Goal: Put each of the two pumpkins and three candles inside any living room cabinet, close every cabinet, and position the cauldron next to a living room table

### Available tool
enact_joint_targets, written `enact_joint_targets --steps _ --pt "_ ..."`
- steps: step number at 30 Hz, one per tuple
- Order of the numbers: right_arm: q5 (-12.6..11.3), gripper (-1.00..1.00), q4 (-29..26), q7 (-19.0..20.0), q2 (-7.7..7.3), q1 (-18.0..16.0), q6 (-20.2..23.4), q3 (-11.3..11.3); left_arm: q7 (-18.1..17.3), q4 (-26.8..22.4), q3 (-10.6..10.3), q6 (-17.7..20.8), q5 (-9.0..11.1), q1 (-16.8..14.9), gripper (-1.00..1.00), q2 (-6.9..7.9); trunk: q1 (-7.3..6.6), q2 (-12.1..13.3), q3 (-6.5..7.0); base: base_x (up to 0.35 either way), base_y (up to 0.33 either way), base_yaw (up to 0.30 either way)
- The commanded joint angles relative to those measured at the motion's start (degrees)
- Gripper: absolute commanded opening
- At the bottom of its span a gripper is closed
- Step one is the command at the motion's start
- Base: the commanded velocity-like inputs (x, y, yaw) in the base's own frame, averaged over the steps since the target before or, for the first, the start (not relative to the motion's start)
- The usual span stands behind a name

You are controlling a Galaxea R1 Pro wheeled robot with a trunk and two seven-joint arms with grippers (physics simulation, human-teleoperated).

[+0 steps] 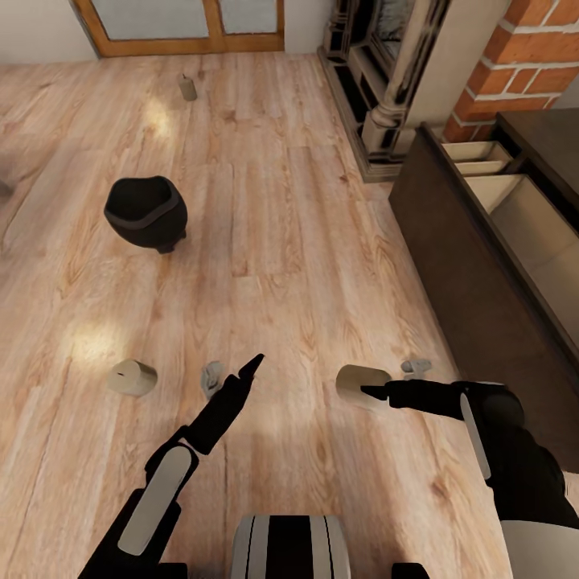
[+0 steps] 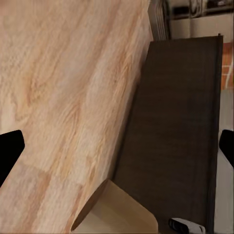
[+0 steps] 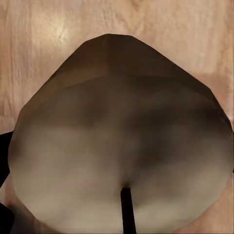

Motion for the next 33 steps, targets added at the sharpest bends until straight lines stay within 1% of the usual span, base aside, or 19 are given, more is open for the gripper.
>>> enact_joint_targets --steps 1,4,8,33 --pt "-0.1 -1.00 0.0 0.0 0.00 0.0 0.0 0.0 0.9 -0.9 0.0 0.4 0.0 0.0 1.00 -0.14 0.00 0.0 0.00 0.000 0.000 0.285" --pt "-0.1 -1.00 0.0 0.0 0.00 0.0 0.0 0.0 3.5 -2.8 0.0 1.5 0.0 0.0 1.00 -0.32 0.00 0.0 0.00 0.000 0.000 0.285" --pt "-0.1 -1.00 0.0 0.0 0.00 0.0 0.0 0.0 4.6 -3.4 0.0 2.0 0.0 -0.1 1.00 -0.38 0.00 0.0 0.00 0.000 0.000 0.285" --pt "-0.2 -1.00 0.0 0.0 -0.07 0.0 -0.1 -0.2 4.7 -3.8 0.0 2.2 0.0 -0.1 1.00 -0.56 0.00 0.0 0.00 0.000 0.000 0.285"
